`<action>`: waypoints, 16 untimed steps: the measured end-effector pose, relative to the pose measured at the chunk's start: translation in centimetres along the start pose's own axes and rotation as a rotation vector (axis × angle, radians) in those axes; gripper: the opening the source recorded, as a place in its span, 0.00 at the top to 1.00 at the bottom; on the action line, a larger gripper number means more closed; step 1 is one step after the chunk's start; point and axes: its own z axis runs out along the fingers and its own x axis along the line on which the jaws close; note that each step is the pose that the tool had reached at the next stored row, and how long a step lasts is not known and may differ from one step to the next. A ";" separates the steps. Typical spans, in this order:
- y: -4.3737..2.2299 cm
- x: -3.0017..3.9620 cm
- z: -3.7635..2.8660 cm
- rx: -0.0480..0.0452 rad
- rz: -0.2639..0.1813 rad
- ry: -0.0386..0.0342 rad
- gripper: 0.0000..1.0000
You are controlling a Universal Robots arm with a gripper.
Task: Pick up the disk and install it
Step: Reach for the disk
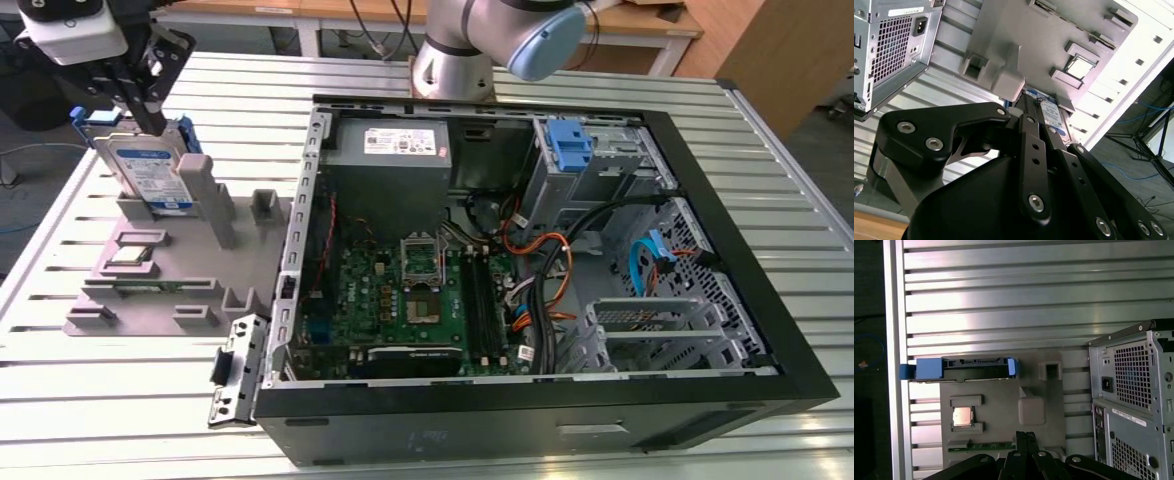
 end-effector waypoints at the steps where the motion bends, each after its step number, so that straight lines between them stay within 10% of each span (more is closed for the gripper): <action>1: 0.00 0.01 0.01 -0.0001 0.000 -0.0001 0.90; 16: -0.02 0.08 0.25 0.0000 0.000 0.0000 0.90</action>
